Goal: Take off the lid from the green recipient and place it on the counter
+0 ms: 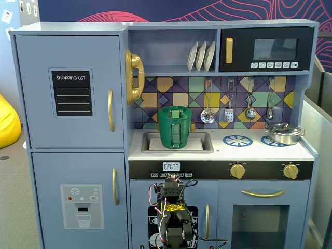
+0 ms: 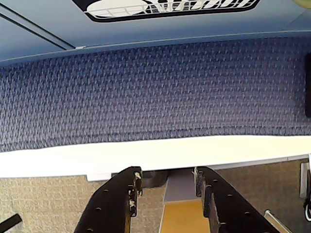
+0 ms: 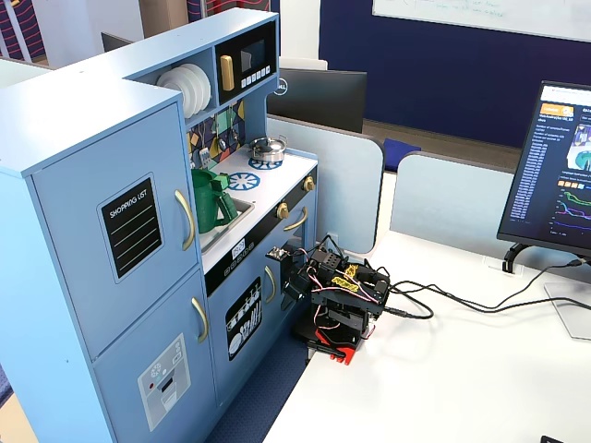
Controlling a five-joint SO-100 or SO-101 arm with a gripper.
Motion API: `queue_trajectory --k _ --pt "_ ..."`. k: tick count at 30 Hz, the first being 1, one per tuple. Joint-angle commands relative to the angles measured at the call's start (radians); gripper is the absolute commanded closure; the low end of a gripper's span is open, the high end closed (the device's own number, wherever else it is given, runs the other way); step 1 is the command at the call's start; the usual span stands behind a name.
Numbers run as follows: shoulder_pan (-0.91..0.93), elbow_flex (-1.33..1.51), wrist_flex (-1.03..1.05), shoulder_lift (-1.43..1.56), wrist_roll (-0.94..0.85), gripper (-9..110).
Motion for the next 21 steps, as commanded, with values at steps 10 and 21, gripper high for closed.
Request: queue_trajectory --k 10,21 --pt "0.089 -0.003 0.160 -0.008 0.201 101" --pt "0.161 -0.061 -0.035 -0.009 0.051 101"
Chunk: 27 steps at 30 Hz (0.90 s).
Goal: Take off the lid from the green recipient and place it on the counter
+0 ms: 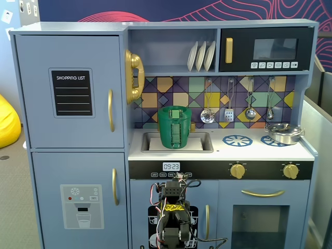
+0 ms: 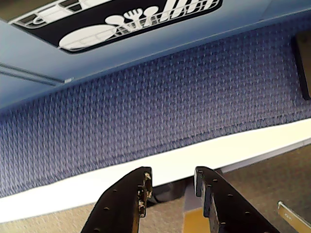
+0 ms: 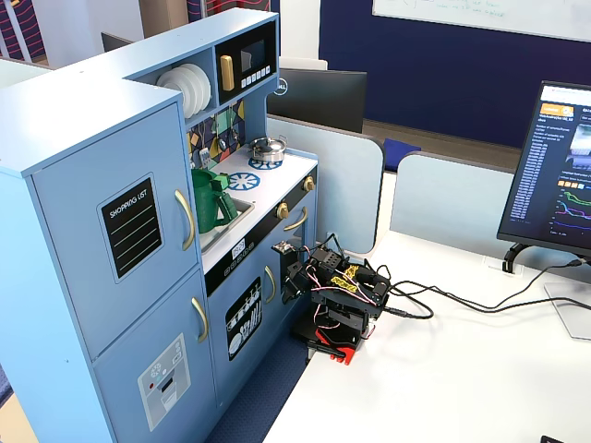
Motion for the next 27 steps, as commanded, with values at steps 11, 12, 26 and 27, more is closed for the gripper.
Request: queue_trajectory --k 11,12,26,27 --pt "0.115 -0.877 -0.713 -0.439 -0.209 75" --pt "0.118 -0.925 -0.762 -0.476 -0.206 70" --pt "0.078 -1.103 -1.049 -0.703 -0.229 63" --pt "0.077 -1.106 -1.052 -0.709 -0.229 63"
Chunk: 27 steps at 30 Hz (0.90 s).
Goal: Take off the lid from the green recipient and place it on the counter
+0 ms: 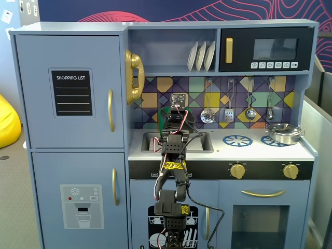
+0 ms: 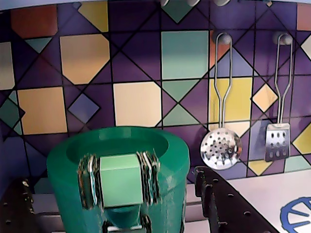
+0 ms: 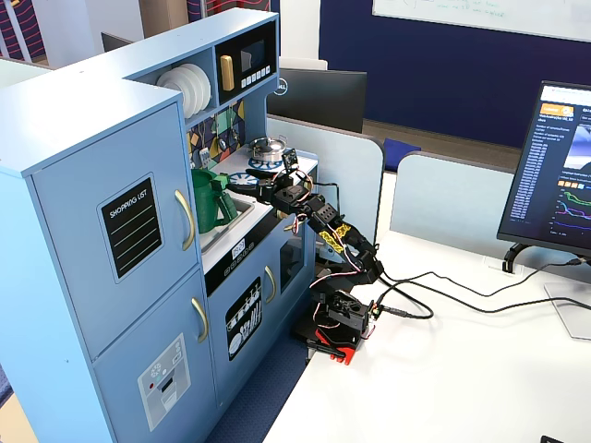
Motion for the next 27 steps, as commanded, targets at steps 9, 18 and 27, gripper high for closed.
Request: queue_trajectory --k 9,18,27 --pt "-0.035 -0.130 -0.040 -0.107 -0.031 62" --pt "-0.057 -0.179 -0.043 -0.193 -0.058 63" --pt "-0.066 -0.229 -0.060 -0.267 -0.078 65"
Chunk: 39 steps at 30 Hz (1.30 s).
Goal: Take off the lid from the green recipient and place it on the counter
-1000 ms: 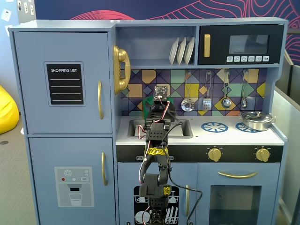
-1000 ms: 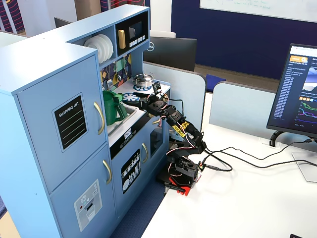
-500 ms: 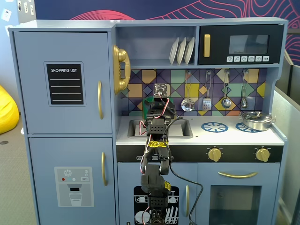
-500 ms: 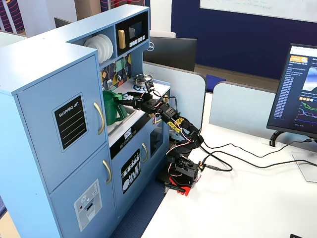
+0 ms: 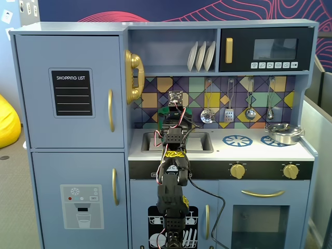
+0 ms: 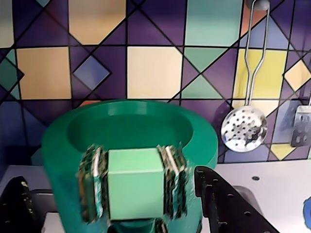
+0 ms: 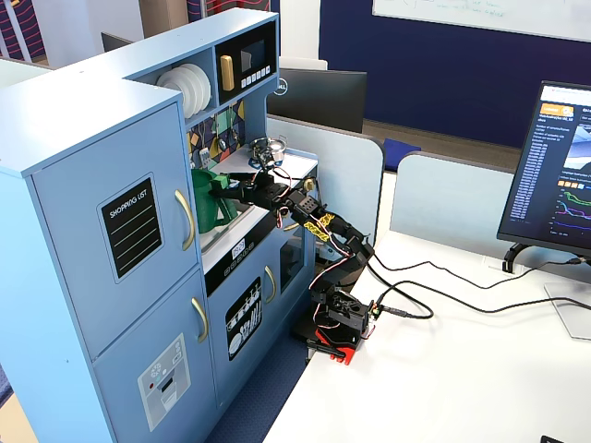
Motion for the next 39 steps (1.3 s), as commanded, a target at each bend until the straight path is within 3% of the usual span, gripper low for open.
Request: queue_trajectory --k 1,9,11,13,31,39 --pt "-0.018 -0.091 -0.035 -0.020 -0.015 66" --pt "-0.020 -0.124 -0.035 -0.063 -0.021 70" --pt "-0.023 -0.126 -0.032 -0.066 -0.035 78" --pt "-0.032 -0.124 -0.031 -0.072 -0.071 101" --pt "-0.012 -0.201 -0.155 -0.095 -0.083 101" --pt "0.272 -0.213 -0.133 -0.098 -0.055 101"
